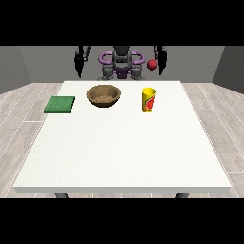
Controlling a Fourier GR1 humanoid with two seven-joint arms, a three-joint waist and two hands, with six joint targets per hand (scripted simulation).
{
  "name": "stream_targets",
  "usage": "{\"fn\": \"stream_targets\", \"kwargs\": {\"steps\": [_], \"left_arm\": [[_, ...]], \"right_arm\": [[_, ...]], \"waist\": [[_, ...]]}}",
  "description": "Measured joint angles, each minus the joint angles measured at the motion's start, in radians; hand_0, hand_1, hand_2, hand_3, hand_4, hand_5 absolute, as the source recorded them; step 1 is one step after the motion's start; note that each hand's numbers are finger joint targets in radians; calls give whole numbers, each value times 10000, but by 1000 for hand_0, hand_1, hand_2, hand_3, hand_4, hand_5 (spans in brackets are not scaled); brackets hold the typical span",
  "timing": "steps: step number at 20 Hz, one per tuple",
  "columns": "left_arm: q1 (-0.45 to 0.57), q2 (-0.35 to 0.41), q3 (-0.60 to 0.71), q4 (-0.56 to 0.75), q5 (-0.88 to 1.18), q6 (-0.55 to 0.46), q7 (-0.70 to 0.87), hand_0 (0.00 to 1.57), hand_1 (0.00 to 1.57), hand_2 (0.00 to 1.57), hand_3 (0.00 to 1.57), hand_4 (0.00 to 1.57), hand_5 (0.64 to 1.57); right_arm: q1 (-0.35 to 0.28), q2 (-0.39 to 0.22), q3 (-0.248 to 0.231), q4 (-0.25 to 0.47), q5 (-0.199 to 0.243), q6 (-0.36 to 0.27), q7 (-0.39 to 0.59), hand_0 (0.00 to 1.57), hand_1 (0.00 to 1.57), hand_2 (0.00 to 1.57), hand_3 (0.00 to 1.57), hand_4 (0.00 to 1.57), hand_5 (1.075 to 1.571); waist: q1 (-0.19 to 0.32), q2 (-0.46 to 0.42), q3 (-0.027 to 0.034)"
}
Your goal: Pick the cup and pour the ball into the bowl, then pick the bowl and place it on the pad
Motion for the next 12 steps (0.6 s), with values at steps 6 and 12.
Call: {"fn": "stream_targets", "kwargs": {"steps": [6, 12], "left_arm": [[-96, 350, 109, -701, -10, 1, 621, 0, 0, 0, 0, 0, 1524], [970, -525, -1145, -1799, 1043, 483, 288, 0, 0, 0, 0, 0, 1511]], "right_arm": [[-63, -245, -98, -695, -76, 24, 610, 0, 0, 0, 0, 0, 1568], [236, 41, -914, -830, -1052, -95, 256, 0, 0, 0, 0, 0, 1567]], "waist": [[-17, -1787, -233], [484, -2403, -386]]}}
